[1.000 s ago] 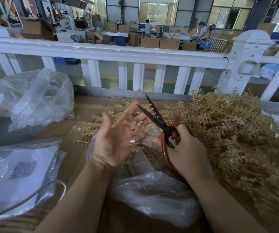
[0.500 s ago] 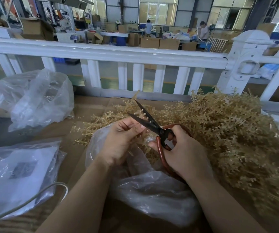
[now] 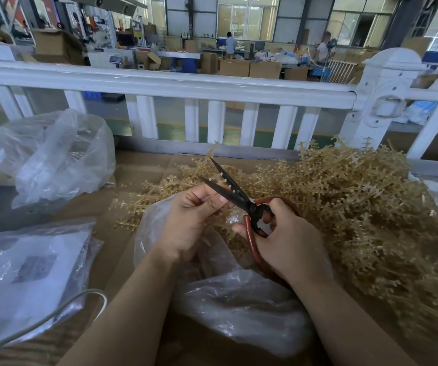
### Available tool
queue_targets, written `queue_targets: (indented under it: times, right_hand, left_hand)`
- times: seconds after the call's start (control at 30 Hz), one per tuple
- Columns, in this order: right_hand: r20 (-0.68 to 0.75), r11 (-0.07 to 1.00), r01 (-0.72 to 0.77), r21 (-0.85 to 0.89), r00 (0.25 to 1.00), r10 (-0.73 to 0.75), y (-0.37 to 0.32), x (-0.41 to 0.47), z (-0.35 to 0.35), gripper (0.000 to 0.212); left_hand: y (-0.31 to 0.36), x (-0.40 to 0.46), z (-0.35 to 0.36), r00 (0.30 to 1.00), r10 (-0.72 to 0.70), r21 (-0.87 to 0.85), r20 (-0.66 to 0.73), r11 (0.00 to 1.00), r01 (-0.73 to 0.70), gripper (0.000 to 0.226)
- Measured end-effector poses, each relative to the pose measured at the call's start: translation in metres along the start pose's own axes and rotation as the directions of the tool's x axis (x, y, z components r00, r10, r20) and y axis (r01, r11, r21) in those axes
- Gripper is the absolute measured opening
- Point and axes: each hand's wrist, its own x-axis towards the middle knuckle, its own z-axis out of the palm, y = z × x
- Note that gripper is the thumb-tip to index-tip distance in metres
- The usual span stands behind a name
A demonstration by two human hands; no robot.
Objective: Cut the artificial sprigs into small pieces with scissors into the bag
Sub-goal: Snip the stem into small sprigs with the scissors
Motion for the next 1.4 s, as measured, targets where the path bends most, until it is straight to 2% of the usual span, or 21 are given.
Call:
queue_targets:
  times: [0.17,0.4,0.53,0.67,0.83,1.07,1.2,1.3,1.4]
  right_hand:
    - [-0.026,1.000,0.016,0.002,1.000,-0.016,-0.001,-0.001,-0.001,0.068]
    - [-0.036,1.000,0.011,-0.023,0.999,-0.012,-0.001,0.000,-0.001,0.064]
    - [-0.031,1.000,0.005,-0.019,1.000,-0.006,-0.001,0.000,-0.002,0.066]
    - [-0.025,1.000,-0.009,0.000,1.000,0.009,-0.002,0.000,-0.003,0.070]
    - [0.006,1.000,-0.005,-0.027,1.000,0.005,-0.002,0.001,-0.003,0.066]
    - [0.006,0.999,-0.004,-0.034,1.000,0.005,-0.003,0.001,-0.003,0.065]
    - [0.013,1.000,-0.011,-0.028,1.000,0.011,-0.003,0.002,-0.003,0.064]
    - [0.020,0.999,-0.031,-0.024,0.999,0.031,-0.002,0.002,-0.002,0.065]
    - [0.025,0.999,-0.034,-0.031,0.999,0.035,-0.001,0.002,-0.002,0.066]
  left_hand:
    - [0.001,0.000,0.001,0.999,0.007,-0.021,0.042,1.000,-0.006,0.009]
    - [-0.002,0.001,0.001,1.000,0.014,0.103,0.027,0.994,-0.017,0.007]
    - [-0.001,0.000,0.003,0.998,0.005,0.035,0.067,0.999,-0.008,0.010]
    - [-0.001,0.000,0.003,1.000,0.019,-0.054,0.009,0.998,-0.019,0.013]
    - [0.000,0.000,0.003,0.994,0.105,0.065,0.011,0.992,-0.105,0.008]
    - [0.002,-0.001,0.006,0.997,0.077,0.136,-0.021,0.988,-0.073,0.015]
    - [0.003,-0.002,0.010,0.998,0.042,0.121,-0.041,0.992,-0.037,0.010]
    - [0.000,-0.001,0.010,0.996,0.027,0.103,-0.085,0.995,-0.018,0.018]
    - [-0.002,0.000,0.009,0.997,0.026,0.088,-0.066,0.996,-0.020,0.013]
